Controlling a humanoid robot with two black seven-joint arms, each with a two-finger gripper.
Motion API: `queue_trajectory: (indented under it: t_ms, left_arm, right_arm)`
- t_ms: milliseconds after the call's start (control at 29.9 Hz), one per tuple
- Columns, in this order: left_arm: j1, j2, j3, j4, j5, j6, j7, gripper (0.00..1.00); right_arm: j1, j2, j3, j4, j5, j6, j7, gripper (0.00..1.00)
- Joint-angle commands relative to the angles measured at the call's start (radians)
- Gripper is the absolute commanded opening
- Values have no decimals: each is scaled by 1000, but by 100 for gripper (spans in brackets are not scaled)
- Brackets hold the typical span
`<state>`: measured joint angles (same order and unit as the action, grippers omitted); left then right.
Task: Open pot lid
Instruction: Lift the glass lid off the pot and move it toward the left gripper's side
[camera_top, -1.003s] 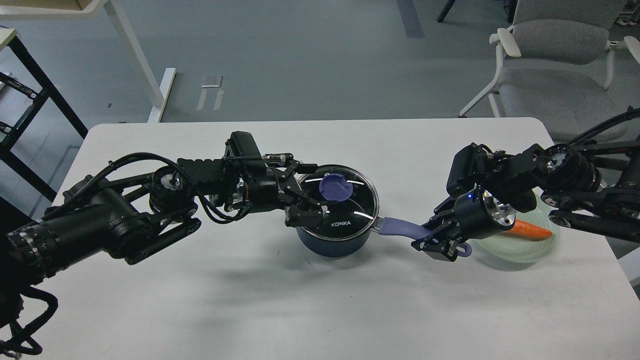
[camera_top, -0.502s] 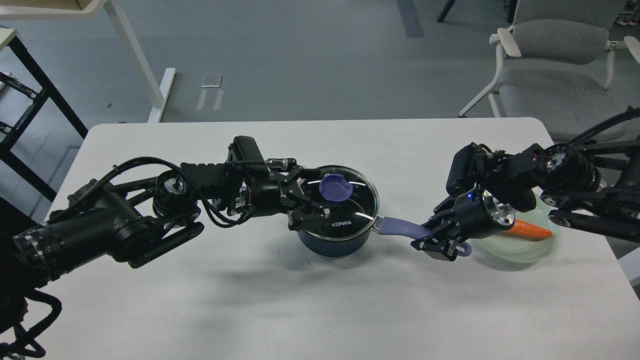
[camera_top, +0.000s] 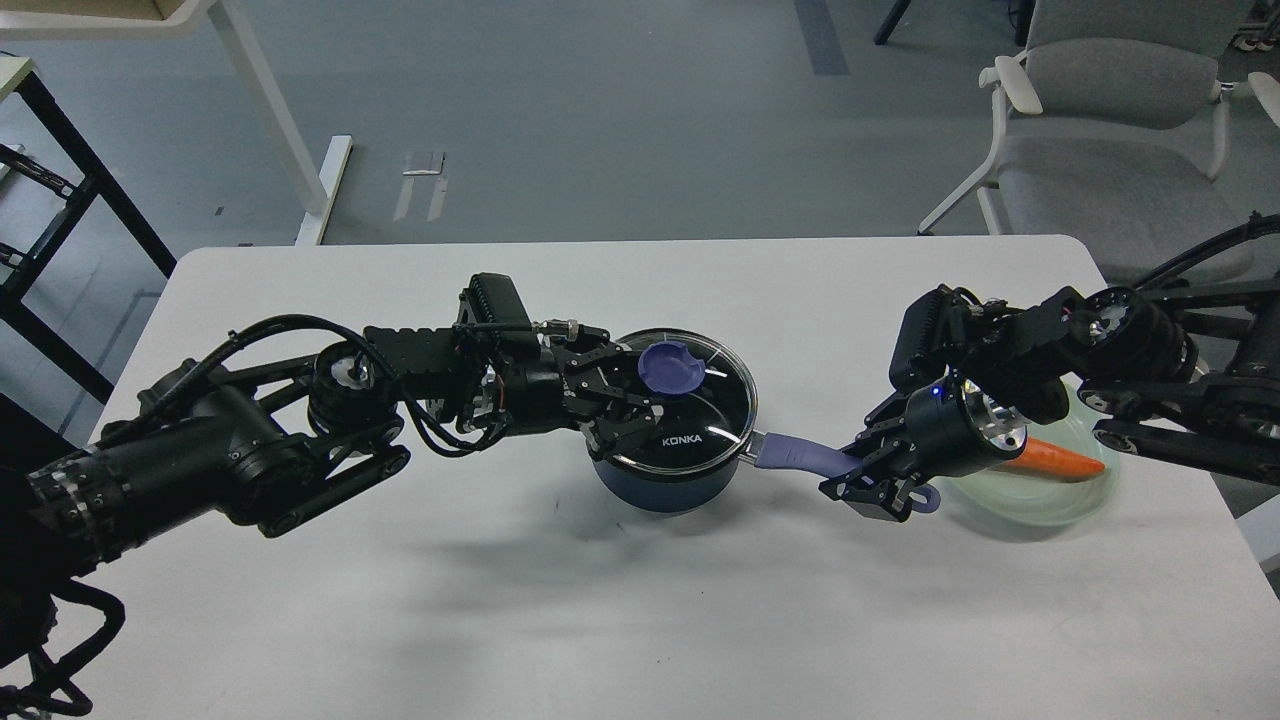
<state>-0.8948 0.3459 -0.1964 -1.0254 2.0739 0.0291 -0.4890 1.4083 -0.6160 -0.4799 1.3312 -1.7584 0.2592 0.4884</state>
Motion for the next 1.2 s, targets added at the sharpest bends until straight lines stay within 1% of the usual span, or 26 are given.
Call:
queue_trajectory:
  t_ms: [0,201,435,535,769,936,1003,1170]
  left_arm:
    - [-6,1,6,-8,-3,-1,0,40]
    - [-12,39,12,-67,-6,0,0,40]
    - [-16,178,0,-199,-17,5,0,41]
    - [-16,255,-3,-238,-43,34,0,42]
    - [8,456,17,-257,-103,155,0,42]
    - [141,580,44,-242,-161,251,0,43]
    - [201,607,54,-222,-166,287,0,43]
    - [318,604,55,-136,-166,391,0,43]
  right_arm:
    - [0,-1,0,0,1,0,0,28]
    - [0,-2,0,0,1,-2,0,28]
    - [0,-5,0,0,1,-2,0,29]
    - [0,-5,0,0,1,-2,0,28]
    - [0,-8,0,0,2,-2,0,28]
    - [0,-8,0,-1,2,-3,0,28]
    - [0,-7,0,-3,2,-3,0,29]
    - [-2,-1,0,-6,2,-3,0,29]
